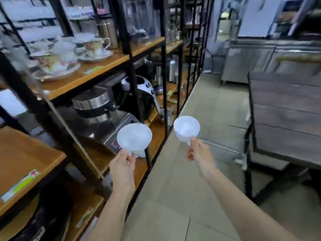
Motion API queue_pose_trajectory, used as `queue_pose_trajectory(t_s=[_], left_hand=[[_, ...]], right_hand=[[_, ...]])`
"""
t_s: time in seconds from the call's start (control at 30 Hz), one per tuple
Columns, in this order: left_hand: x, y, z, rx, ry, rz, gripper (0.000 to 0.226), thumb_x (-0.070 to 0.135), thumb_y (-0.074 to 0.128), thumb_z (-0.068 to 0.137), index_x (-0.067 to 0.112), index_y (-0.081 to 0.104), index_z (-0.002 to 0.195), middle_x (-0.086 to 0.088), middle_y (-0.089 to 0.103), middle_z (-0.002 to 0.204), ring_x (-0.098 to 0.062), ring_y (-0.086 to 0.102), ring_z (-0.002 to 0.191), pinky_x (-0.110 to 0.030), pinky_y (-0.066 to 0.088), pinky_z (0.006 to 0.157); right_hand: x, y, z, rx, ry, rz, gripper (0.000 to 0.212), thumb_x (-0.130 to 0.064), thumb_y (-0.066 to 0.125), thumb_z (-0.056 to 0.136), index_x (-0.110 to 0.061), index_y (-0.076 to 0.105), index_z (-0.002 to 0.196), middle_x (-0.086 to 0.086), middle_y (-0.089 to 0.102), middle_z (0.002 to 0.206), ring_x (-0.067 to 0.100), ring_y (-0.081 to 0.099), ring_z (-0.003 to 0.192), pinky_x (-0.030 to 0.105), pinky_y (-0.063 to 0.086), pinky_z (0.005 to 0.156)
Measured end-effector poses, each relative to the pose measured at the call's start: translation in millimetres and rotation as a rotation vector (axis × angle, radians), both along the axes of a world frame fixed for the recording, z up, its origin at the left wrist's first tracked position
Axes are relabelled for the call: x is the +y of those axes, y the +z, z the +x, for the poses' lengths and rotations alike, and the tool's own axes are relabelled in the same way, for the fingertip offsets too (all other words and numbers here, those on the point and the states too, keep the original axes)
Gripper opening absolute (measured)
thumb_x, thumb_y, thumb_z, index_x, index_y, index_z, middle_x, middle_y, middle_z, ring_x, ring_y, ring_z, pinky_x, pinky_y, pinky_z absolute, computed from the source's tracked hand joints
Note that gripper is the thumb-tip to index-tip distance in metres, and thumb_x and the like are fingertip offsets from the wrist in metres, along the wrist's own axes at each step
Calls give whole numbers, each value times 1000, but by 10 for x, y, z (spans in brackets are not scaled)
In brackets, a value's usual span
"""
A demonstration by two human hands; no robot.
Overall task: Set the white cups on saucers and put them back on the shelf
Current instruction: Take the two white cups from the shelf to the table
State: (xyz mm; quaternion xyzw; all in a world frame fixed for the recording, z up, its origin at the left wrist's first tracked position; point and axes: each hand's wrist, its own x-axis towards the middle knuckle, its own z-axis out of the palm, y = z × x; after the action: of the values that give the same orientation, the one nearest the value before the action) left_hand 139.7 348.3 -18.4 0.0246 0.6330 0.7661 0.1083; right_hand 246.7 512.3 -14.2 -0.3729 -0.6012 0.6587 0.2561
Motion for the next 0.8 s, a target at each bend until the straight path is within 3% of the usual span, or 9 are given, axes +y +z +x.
queue_pose_trajectory(t_s=[0.13,0.23,0.3,0.5,0.67,0.8], left_hand=[[1109,17,365,-118,-180,137,30,11,42,97,21,46,69,3,47,68,-7,48,66,-14,50,66],[1988,54,730,-280,-302,296,43,6,45,96,14,52,54,9,45,43,-8,44,62,-15,53,76],[2505,57,980,-331,-369,297,40,6,46,95,12,52,56,11,44,38,-8,45,60,-21,53,82],[3752,13,1631,-434,-486,307,33,4,44,96,12,46,64,11,45,35,-1,48,41,-24,46,84],[4537,-97,1926,-479,-578,266,36,5,45,95,11,44,60,8,43,38,-11,40,59,-21,46,78],[5139,-214,2031,-512,-632,206,31,6,47,95,11,47,64,1,48,50,-12,50,65,-24,48,80]], right_hand=[[859,5,612,-59,-178,37,34,-27,36,99,-11,41,69,6,39,60,17,37,51,28,36,52],[1505,25,1128,-74,-311,69,31,-27,36,99,-10,43,75,4,39,60,15,36,52,22,34,49],[1878,60,1440,-81,-383,79,33,-26,36,99,-10,41,71,3,38,59,15,36,52,18,34,44],[2860,9,2169,-115,-567,77,34,-29,36,99,-12,50,74,5,45,64,15,40,57,27,34,55],[3500,-140,2577,-109,-675,41,35,-27,38,99,-14,52,69,6,46,64,19,42,59,29,35,55],[3948,-296,2757,-113,-732,1,36,-26,39,98,-14,43,64,7,41,64,19,39,56,29,32,52]])
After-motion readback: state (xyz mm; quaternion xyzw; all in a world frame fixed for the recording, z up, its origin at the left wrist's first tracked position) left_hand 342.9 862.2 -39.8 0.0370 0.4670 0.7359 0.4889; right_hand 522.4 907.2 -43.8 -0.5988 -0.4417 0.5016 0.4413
